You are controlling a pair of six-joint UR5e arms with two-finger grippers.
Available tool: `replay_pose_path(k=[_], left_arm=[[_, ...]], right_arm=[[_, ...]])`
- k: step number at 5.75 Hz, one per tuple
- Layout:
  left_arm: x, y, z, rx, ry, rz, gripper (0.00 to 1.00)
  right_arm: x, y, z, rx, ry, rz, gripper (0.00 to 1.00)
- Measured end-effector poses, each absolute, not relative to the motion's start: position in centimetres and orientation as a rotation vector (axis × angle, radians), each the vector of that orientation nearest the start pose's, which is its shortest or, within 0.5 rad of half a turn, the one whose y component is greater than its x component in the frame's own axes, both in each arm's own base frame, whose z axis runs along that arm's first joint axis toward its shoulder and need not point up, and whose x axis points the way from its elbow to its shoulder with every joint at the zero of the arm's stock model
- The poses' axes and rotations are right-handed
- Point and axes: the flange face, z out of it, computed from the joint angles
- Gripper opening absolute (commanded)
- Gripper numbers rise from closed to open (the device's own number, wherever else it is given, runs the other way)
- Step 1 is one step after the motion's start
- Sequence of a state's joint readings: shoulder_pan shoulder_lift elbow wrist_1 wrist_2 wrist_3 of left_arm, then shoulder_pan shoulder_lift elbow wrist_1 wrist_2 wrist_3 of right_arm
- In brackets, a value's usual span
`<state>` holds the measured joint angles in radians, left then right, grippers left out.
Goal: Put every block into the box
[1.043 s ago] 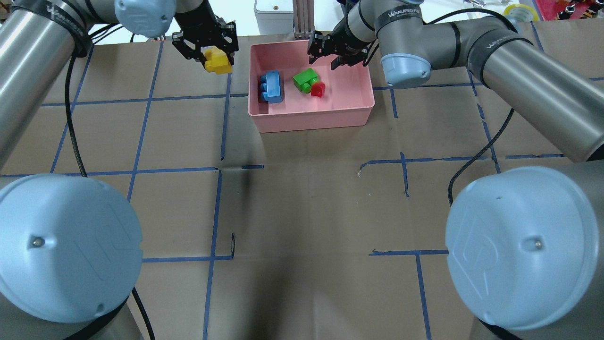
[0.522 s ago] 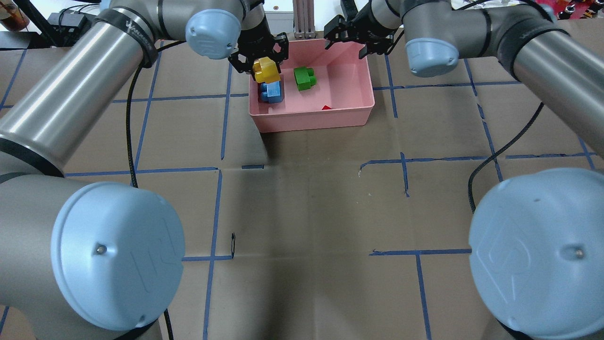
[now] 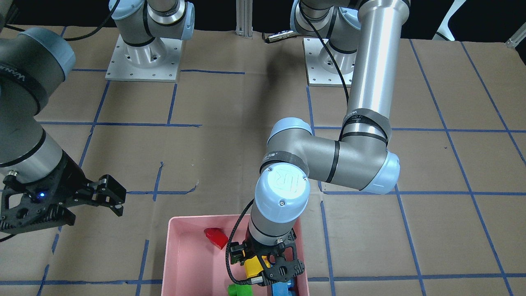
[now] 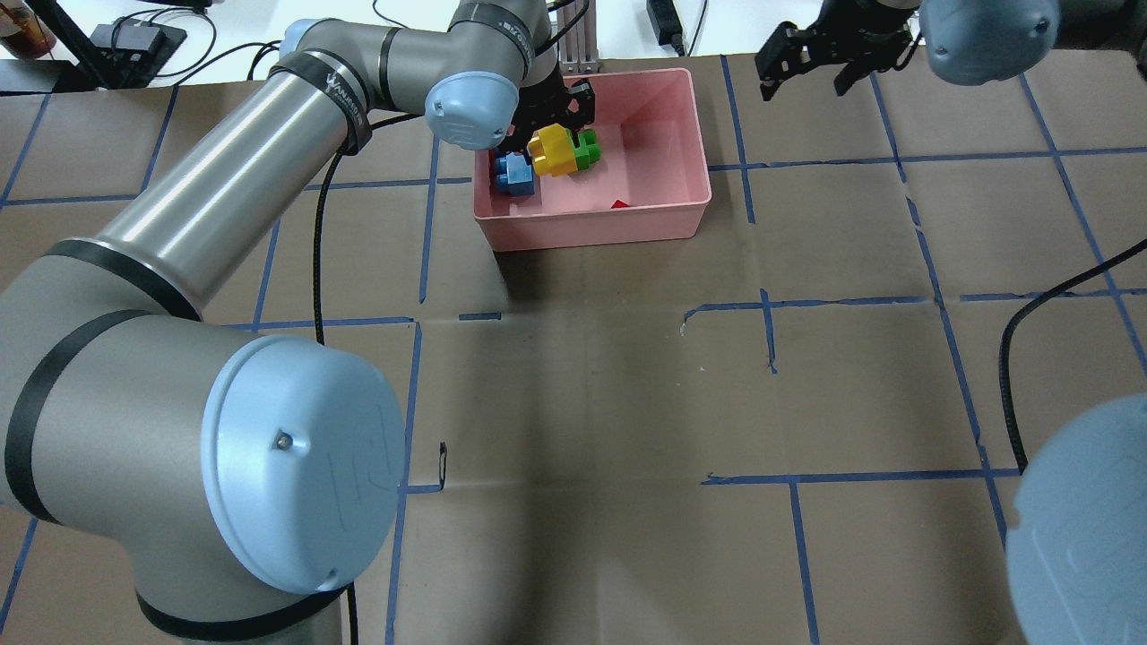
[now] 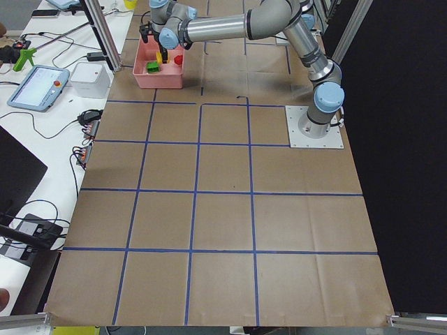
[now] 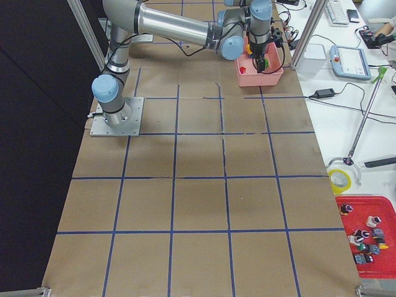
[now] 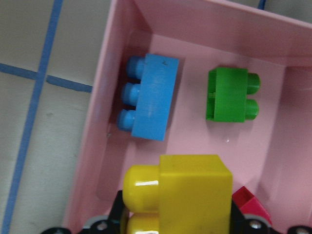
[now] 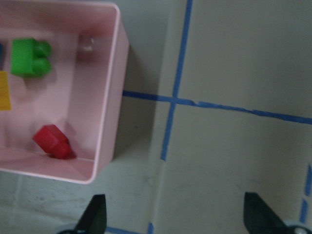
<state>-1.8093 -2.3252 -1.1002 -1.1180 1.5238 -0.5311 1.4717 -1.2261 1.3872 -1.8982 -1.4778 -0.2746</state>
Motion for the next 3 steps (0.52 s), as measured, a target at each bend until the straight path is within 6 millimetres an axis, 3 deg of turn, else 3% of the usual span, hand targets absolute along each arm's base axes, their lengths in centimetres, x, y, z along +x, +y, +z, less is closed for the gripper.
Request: replay_pose_path(k=[1,2,3], left_arm=[[-31.4,-72.5,30.0,-0.42,3.213,-0.248,1.0],[-29.5,-72.0,32.6,-0.336,3.212,-0.236,1.0],[-26.0,-70.9,36.0,-0.224,3.202,-0.18,1.0]], right_arm=[[7.7,-61.7,44.9,-0.326,3.116,-0.266,1.0],[9.3,-57.3,47.1,-0.362,3.126,-0.282,1.0],[12.7,-53.9,48.3,-0.388,3.127,-0.296,1.0]])
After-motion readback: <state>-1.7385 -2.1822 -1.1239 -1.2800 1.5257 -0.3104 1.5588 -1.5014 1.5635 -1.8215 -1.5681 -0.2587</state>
